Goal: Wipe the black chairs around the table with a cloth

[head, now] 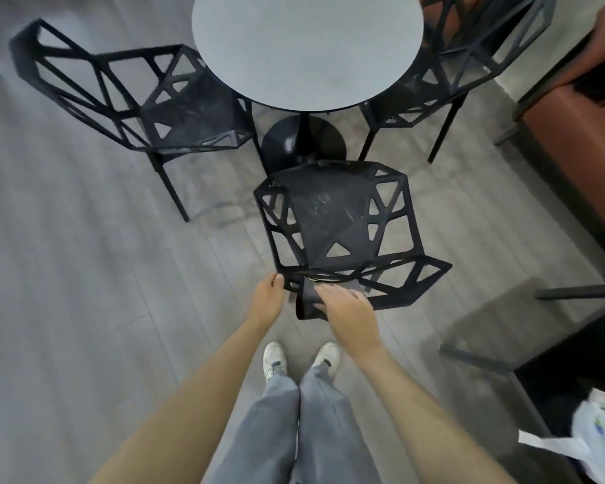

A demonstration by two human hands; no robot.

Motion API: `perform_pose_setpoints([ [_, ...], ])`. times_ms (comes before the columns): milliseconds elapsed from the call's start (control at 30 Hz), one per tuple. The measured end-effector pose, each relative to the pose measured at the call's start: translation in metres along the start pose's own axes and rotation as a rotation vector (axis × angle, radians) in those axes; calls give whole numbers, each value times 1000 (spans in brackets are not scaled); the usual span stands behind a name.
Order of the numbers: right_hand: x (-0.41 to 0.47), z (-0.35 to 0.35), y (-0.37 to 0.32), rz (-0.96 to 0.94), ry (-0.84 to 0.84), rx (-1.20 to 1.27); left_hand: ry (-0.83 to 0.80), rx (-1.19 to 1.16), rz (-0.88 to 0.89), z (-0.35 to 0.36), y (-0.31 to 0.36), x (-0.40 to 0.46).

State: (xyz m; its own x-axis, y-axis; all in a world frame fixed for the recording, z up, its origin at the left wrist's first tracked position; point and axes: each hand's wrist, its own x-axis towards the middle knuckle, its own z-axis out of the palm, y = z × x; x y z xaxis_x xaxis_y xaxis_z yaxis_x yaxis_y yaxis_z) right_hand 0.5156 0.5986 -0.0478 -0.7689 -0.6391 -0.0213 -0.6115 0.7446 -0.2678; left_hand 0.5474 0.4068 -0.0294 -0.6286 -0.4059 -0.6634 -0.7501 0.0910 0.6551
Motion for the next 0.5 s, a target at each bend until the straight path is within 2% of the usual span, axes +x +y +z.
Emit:
perform_pose_setpoints([
  [133, -46, -26, 69, 1, -22, -61, -12, -35, -31, 21, -9, 6],
  [267, -72, -44, 121, 288, -26, 44, 19, -78, -20, 25, -9, 4],
  [367, -56, -38, 99, 265, -7, 35, 30, -91, -37, 23, -2, -3],
  [500, -25, -1, 12, 134, 13, 55, 9, -150, -41, 30, -3, -3],
])
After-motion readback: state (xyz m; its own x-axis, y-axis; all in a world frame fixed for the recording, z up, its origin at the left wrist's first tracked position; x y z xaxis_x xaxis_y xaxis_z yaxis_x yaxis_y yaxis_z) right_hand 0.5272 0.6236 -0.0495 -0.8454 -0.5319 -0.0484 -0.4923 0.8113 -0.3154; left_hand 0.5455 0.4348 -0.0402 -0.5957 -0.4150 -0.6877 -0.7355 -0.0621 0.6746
